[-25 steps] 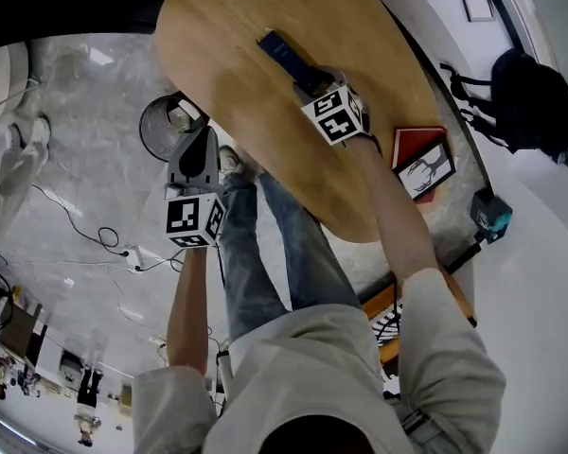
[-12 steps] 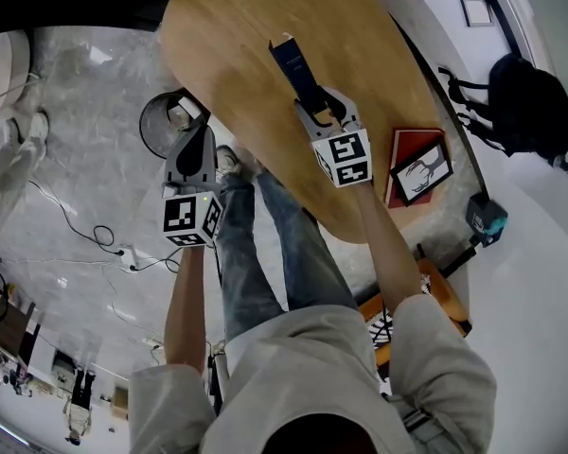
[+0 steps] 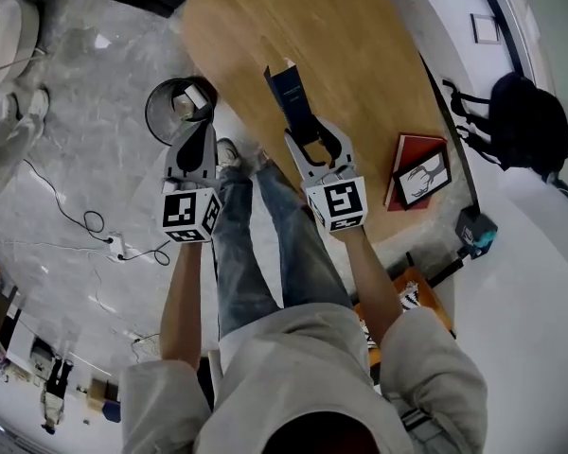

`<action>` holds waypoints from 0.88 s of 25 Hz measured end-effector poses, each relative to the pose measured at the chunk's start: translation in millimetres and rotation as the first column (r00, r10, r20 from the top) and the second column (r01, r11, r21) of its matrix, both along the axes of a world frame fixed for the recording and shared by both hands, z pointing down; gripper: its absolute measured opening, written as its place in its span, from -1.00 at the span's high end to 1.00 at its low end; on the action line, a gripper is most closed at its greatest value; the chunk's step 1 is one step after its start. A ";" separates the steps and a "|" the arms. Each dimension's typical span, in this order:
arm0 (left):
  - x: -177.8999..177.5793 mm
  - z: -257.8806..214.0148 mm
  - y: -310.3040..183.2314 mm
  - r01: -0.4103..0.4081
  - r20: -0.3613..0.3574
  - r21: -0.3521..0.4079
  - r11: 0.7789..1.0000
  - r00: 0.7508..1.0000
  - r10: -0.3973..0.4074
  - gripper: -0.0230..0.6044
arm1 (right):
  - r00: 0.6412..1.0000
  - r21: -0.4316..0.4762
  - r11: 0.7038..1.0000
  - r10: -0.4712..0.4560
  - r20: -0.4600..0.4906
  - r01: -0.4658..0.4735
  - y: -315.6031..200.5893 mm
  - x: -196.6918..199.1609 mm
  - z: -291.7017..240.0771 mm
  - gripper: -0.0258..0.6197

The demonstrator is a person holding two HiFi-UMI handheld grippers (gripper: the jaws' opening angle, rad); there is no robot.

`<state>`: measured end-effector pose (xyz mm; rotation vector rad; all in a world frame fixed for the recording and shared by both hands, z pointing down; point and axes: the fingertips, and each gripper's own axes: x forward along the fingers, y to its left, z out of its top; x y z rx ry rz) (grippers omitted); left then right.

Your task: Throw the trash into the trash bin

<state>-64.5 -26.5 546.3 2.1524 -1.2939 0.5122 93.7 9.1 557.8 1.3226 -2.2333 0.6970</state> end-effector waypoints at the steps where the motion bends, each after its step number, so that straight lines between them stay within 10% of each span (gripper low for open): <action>1: -5.1 -0.6 1.9 0.015 0.000 0.001 1.000 1.000 -0.015 0.87 | 1.000 0.007 1.000 -0.012 0.001 0.012 -0.9 -6.6 -3.0 0.24; 22: -190.4 -12.6 75.2 0.370 0.017 0.029 0.929 0.929 -0.370 0.87 | 0.929 0.025 0.929 -0.370 0.024 0.370 6.9 -199.2 -7.5 0.24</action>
